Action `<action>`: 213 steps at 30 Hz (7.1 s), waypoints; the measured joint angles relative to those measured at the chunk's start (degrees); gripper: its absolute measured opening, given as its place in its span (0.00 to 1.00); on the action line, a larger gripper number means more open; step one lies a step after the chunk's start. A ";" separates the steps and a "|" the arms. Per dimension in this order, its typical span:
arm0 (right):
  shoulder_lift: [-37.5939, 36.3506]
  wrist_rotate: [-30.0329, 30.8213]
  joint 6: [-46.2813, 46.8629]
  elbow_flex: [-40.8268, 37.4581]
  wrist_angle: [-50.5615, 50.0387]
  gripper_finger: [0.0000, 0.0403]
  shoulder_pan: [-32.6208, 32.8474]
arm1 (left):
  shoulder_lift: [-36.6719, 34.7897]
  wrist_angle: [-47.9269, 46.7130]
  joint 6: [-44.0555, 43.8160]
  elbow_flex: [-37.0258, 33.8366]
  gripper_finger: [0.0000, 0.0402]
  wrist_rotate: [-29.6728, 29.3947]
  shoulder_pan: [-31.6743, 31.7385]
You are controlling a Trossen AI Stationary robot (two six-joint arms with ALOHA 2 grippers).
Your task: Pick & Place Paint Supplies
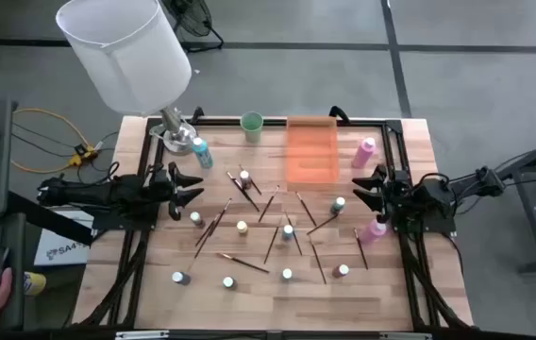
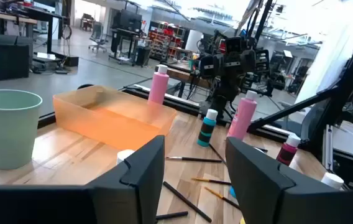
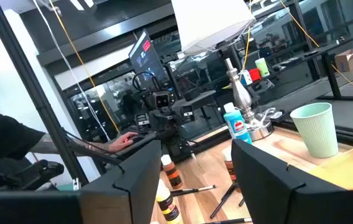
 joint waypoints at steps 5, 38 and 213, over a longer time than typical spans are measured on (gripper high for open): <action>0.02 0.00 0.00 -0.01 -0.01 0.47 -0.01 | -0.02 -0.02 0.00 0.00 0.42 0.01 0.02; 0.00 0.00 0.00 -0.01 -0.02 0.47 -0.01 | -0.02 0.00 0.00 0.00 0.42 0.02 0.02; 51.80 -13.56 13.75 27.88 -43.49 0.66 -8.68 | 0.00 -0.02 0.00 0.00 0.42 0.02 0.02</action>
